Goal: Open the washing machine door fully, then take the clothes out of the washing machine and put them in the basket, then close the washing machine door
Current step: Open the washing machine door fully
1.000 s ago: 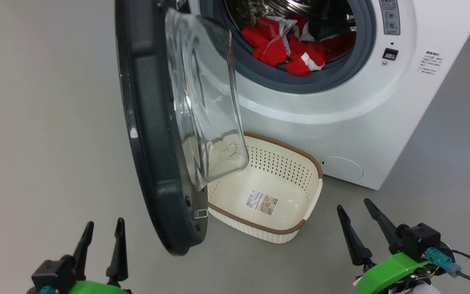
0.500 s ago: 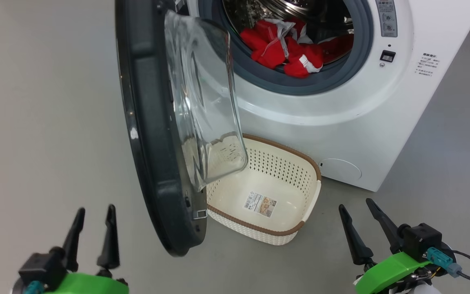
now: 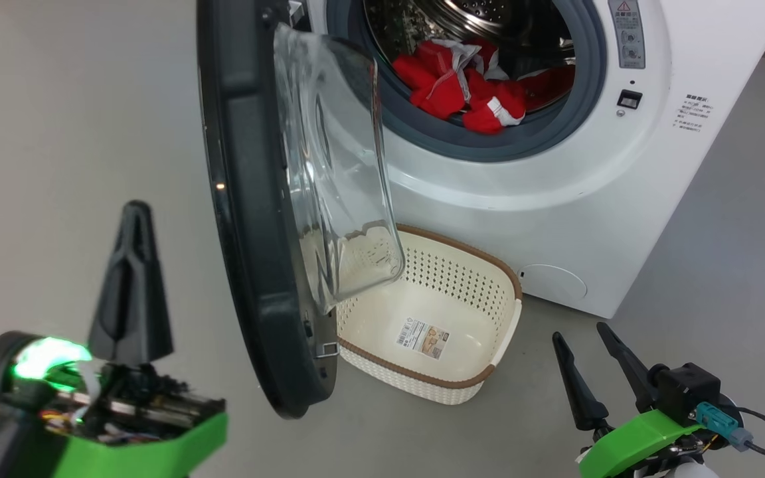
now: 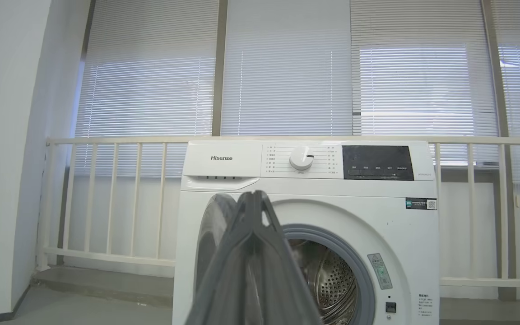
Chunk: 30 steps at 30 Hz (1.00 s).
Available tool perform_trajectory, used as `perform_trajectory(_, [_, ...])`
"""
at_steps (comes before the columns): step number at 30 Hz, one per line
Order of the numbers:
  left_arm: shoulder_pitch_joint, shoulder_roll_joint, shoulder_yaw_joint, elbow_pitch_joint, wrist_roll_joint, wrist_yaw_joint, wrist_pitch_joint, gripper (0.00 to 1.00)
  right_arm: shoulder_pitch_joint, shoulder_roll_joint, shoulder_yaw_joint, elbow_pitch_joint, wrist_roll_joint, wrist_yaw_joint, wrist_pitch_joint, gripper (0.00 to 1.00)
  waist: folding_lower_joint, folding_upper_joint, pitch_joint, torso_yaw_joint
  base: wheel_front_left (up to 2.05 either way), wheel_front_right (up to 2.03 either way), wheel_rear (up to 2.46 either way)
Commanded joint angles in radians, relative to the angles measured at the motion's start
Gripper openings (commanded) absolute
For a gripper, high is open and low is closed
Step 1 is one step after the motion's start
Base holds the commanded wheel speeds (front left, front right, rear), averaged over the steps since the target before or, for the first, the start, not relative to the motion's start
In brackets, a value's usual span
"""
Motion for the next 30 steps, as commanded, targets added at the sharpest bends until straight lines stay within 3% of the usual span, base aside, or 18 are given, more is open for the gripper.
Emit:
perform_trajectory(1, [-0.021,0.017,-0.008,-0.067,-0.001,0.006,-0.004,0.00,0.010,-0.002,0.022,-0.026,-0.013,0.002,-0.012,1.00,0.0000,0.0000,-0.003,-0.002,0.00,0.00,0.00])
perform_trajectory(7, [0.021,0.018,-0.194,-0.088,0.002,-0.013,-0.003,0.00,0.009,-0.004,0.030,-0.022,-0.006,0.002,-0.012,1.00,0.0000,0.0000,-0.005,-0.007,0.00,0.00,0.00])
perform_trajectory(15, [0.059,0.020,-0.371,0.111,-0.113,-0.029,0.015,0.00,-0.002,-0.008,0.033,-0.022,-0.007,0.002,-0.012,1.00,0.0000,0.0000,-0.004,-0.010,0.00,0.00,0.00])
perform_trajectory(21, [0.054,0.019,-0.399,0.321,-0.169,-0.031,0.011,0.00,-0.004,-0.007,0.032,-0.029,-0.014,0.002,-0.012,1.00,0.0000,0.0000,-0.007,-0.012,0.00,0.00,0.00])
perform_trajectory(30, [0.023,0.018,-0.351,0.435,-0.205,-0.018,-0.001,0.00,-0.006,-0.009,0.029,-0.045,-0.020,0.002,-0.012,1.00,0.0000,0.0000,-0.007,-0.013,0.00,0.00,0.00])
